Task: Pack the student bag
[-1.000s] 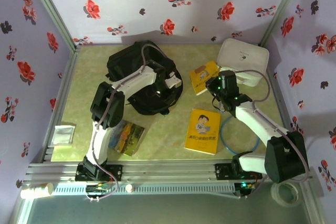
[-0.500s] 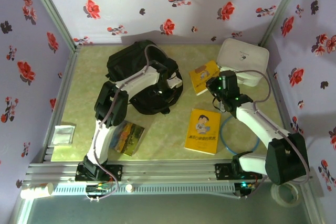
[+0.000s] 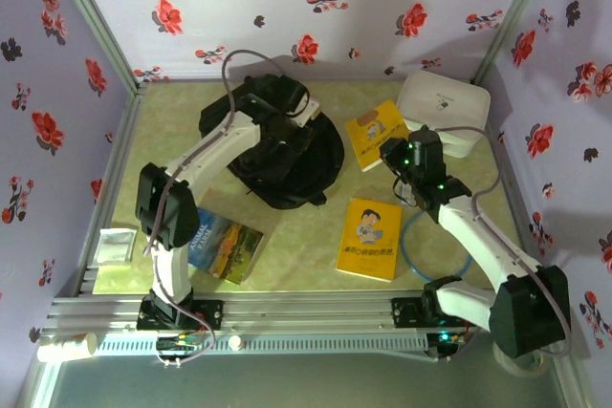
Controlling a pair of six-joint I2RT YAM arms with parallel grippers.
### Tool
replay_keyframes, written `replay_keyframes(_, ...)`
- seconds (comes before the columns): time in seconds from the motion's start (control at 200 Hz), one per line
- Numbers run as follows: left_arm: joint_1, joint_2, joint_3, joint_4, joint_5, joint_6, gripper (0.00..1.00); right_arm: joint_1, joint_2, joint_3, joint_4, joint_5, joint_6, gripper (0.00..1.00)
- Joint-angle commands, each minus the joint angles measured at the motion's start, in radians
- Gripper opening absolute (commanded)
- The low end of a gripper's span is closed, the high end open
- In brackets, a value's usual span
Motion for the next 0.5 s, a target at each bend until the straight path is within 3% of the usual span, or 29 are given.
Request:
replay_keyframes(0.0,0.005,-0.081,-0.035,0.190,-0.015,-0.071,0.00,-0.003,-0.067,-0.014,0.084,-0.117,-0.055,0.03)
replay_keyframes(0.145,0.005,-0.110,-0.045,0.299,-0.035,-0.103,0.00,0.021,-0.088,-0.028,0.043,-0.219,-0.055,0.03)
replay_keyframes(0.32,0.005,-0.130,-0.062,0.388,-0.054,-0.128,0.00,0.076,-0.105,-0.077,0.024,-0.199,-0.018,0.04)
replay_keyframes(0.495,0.004,-0.156,-0.086,0.442,0.015,-0.118,0.00,0.117,0.044,0.026,0.018,-0.345,-0.057,0.05)
